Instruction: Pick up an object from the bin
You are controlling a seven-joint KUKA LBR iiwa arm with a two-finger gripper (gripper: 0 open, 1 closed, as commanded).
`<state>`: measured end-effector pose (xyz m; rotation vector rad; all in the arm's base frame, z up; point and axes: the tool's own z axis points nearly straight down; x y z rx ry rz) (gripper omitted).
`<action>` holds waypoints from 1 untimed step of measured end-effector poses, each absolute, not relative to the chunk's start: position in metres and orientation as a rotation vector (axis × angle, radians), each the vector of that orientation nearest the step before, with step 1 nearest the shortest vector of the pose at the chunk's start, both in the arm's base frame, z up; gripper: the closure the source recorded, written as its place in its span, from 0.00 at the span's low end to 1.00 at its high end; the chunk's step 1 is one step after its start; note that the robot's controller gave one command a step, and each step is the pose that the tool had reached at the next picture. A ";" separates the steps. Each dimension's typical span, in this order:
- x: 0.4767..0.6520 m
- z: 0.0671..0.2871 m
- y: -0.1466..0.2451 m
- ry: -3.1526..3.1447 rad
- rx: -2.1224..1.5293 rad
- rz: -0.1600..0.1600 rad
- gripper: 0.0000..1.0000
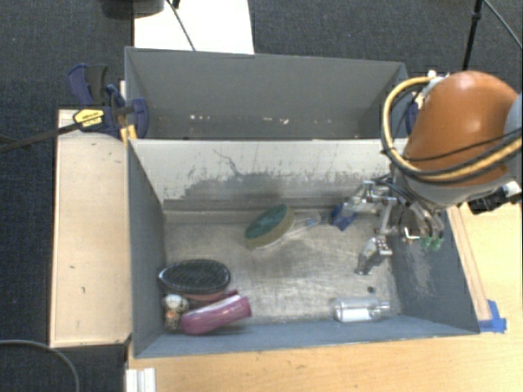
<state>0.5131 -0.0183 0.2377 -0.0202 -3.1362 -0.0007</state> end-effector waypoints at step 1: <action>0.569 0.139 -0.001 -3.110 -0.423 -0.001 0.00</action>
Offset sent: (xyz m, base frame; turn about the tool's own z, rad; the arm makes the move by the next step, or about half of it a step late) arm 0.0554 0.0167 -0.0958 0.2584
